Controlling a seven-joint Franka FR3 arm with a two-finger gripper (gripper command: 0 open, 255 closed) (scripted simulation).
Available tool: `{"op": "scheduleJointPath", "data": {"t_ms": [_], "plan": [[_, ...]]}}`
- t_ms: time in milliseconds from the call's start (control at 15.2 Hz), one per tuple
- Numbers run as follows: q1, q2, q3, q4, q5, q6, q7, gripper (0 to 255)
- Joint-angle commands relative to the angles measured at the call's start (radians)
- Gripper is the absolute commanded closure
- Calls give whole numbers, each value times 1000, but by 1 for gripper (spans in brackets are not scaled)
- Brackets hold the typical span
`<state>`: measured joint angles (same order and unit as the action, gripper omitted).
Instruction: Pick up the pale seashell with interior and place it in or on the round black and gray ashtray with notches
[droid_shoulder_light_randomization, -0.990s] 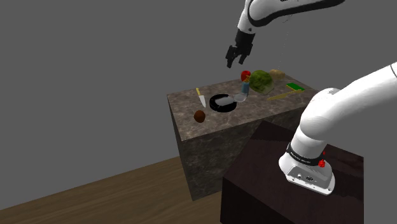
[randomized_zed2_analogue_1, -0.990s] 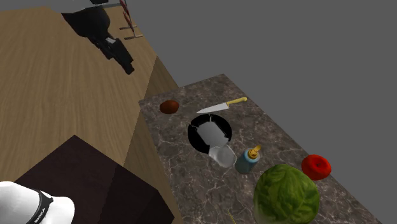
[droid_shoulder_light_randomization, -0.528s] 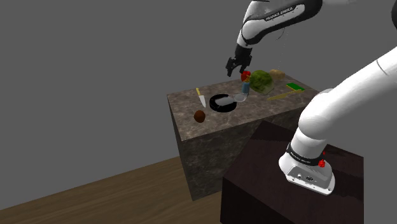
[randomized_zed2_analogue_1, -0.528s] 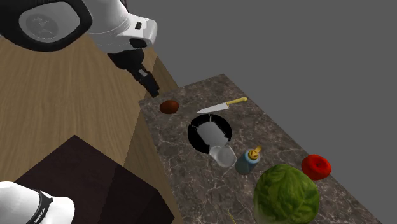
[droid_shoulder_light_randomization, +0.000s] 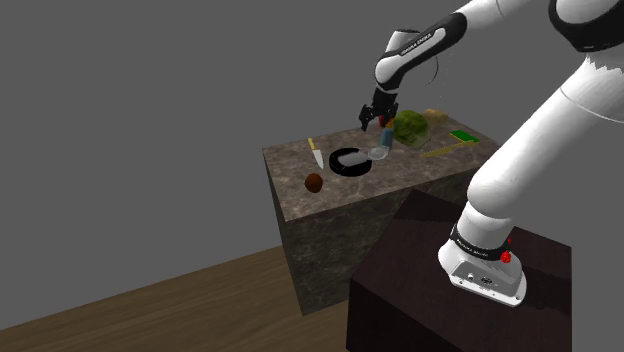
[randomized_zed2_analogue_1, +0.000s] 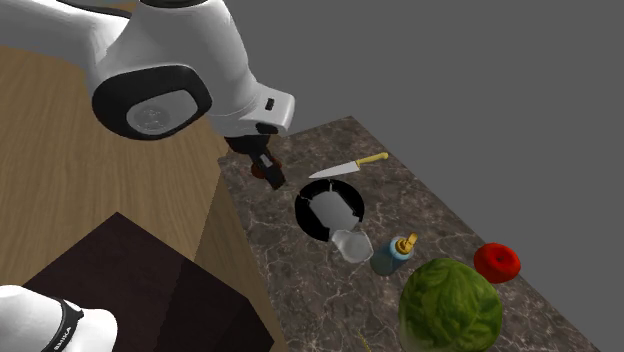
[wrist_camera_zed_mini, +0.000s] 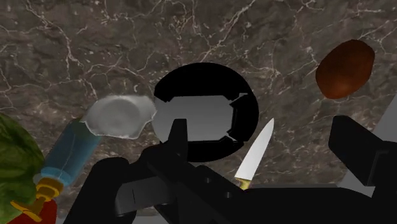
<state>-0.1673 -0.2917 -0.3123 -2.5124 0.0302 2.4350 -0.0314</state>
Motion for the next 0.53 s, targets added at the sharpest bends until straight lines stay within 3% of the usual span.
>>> {"op": "scheduleJointPath", "data": {"t_ms": [0,462], "plan": [[-2,84,-32,16,32,62,-26,0],[-17,328,-100,77,210,206,-139,0]]}}
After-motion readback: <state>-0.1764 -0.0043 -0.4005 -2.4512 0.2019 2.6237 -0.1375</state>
